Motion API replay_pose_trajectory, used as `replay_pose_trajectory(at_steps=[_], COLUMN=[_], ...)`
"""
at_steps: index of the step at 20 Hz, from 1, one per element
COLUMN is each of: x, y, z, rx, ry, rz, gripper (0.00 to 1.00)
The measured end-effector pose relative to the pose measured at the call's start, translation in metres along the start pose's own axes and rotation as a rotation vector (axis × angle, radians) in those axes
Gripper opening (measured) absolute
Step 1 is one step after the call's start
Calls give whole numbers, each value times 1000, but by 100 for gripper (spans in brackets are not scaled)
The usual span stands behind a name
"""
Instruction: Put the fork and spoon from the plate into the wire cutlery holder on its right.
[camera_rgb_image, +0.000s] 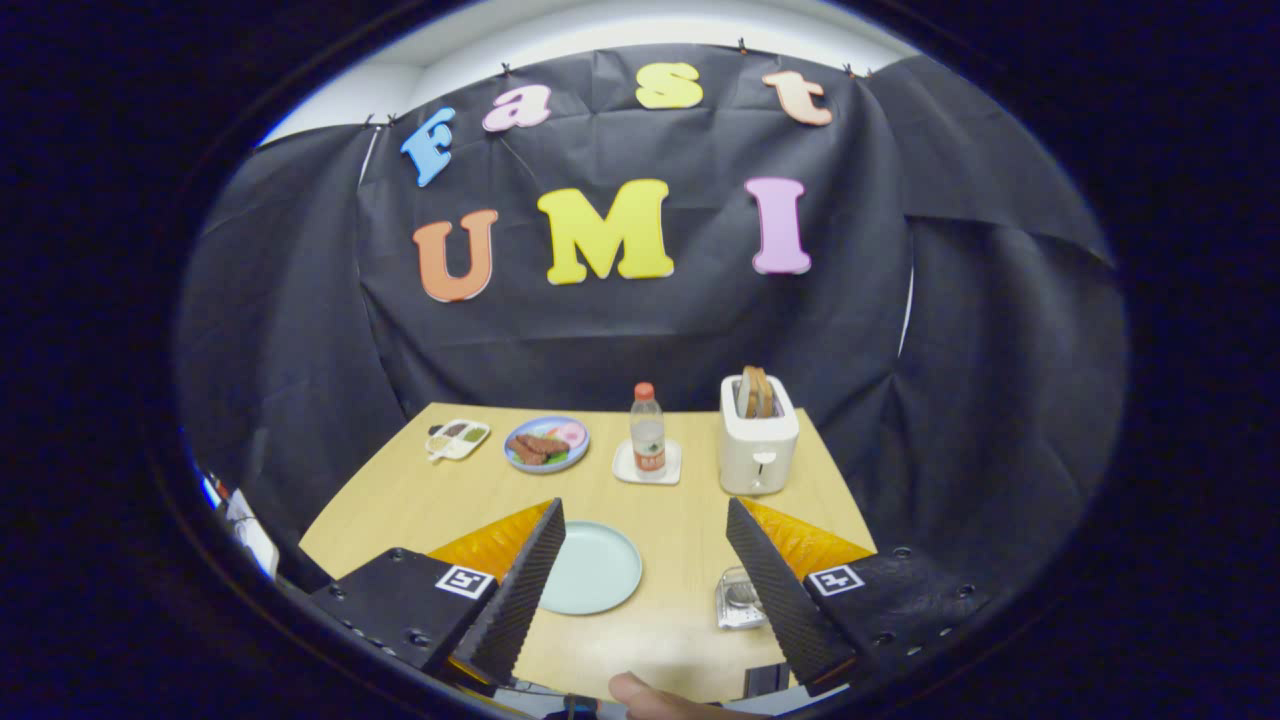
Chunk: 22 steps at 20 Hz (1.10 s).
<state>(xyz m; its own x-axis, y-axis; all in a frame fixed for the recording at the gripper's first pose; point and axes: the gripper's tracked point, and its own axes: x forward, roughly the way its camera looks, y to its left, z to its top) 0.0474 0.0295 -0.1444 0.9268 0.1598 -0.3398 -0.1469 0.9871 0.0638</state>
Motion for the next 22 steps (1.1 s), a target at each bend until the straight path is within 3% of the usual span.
replay_pose_trajectory(at_steps=[5,9,14,22], x=[-36,-76,-95,-86], y=[47,55,92,71], z=[58,92,63,56], rx=[-54,-30,-73,-44], ry=[-208,-402,-431,-386], rz=[-41,-157,-95,-120], gripper=[98,95,96,95])
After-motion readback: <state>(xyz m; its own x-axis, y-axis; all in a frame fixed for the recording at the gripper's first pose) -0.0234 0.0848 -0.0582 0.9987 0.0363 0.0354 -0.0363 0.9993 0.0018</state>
